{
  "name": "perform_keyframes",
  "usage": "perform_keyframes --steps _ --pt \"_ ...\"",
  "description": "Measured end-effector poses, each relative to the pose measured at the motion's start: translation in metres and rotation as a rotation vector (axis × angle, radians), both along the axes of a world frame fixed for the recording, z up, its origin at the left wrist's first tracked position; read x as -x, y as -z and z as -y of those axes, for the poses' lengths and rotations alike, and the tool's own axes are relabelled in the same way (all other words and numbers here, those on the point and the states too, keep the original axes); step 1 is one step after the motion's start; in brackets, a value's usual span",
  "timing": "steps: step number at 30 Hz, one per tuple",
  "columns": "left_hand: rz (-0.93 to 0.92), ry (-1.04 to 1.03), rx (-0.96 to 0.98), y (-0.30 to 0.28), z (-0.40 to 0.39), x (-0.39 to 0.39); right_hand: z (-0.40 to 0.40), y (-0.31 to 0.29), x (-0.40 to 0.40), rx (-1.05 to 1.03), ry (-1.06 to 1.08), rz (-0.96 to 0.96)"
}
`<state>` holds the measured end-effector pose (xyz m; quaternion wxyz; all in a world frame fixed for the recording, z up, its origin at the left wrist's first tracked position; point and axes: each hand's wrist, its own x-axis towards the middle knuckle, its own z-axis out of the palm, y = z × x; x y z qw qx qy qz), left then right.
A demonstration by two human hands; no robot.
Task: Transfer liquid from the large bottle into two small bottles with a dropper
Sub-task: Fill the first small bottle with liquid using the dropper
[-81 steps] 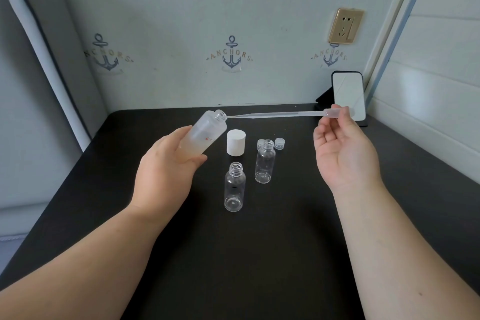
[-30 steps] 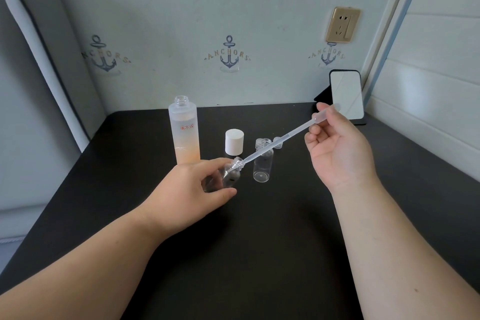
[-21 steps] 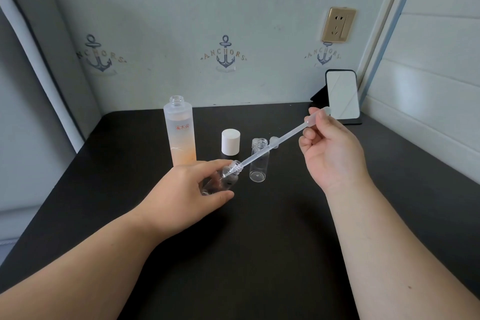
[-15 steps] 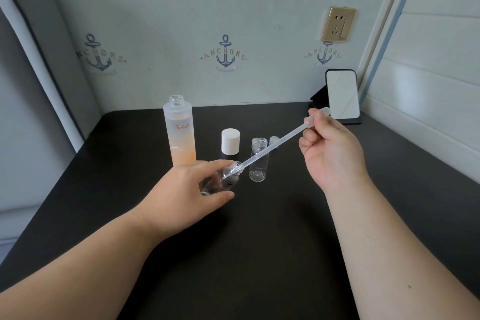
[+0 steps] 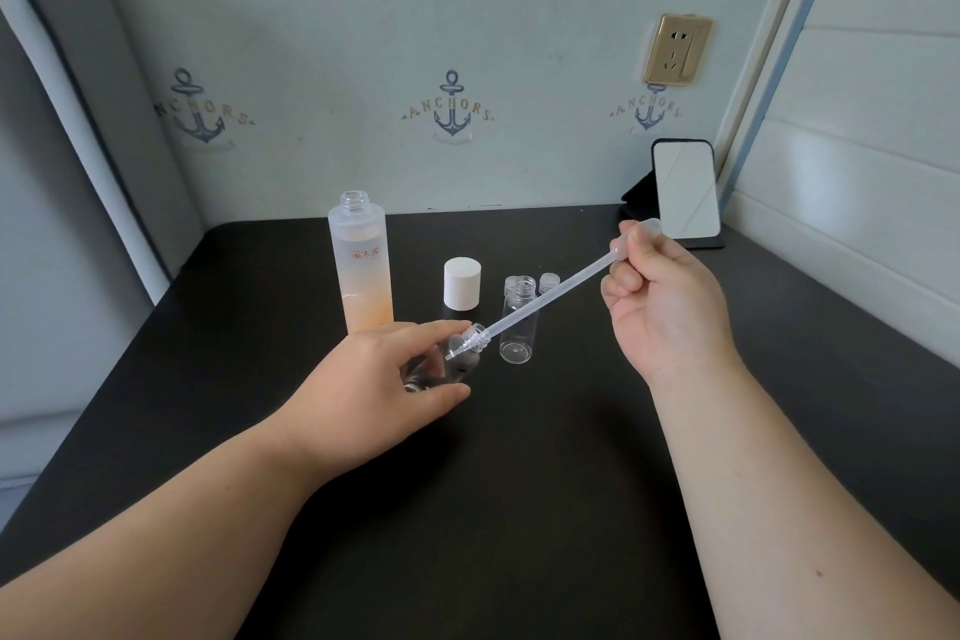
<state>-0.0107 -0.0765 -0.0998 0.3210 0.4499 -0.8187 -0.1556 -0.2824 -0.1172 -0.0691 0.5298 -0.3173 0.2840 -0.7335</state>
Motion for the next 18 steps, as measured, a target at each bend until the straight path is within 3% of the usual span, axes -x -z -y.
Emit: perform_keyframes --steps 13,18 --pt "0.001 -0.079 -0.048 -0.0009 0.0012 -0.0018 -0.0002 -0.0024 0.0049 0.005 0.038 0.129" --pt "-0.048 -0.12 -0.205 -0.0014 0.0031 -0.0003 -0.0019 -0.0046 0.0035 -0.014 0.031 0.175"
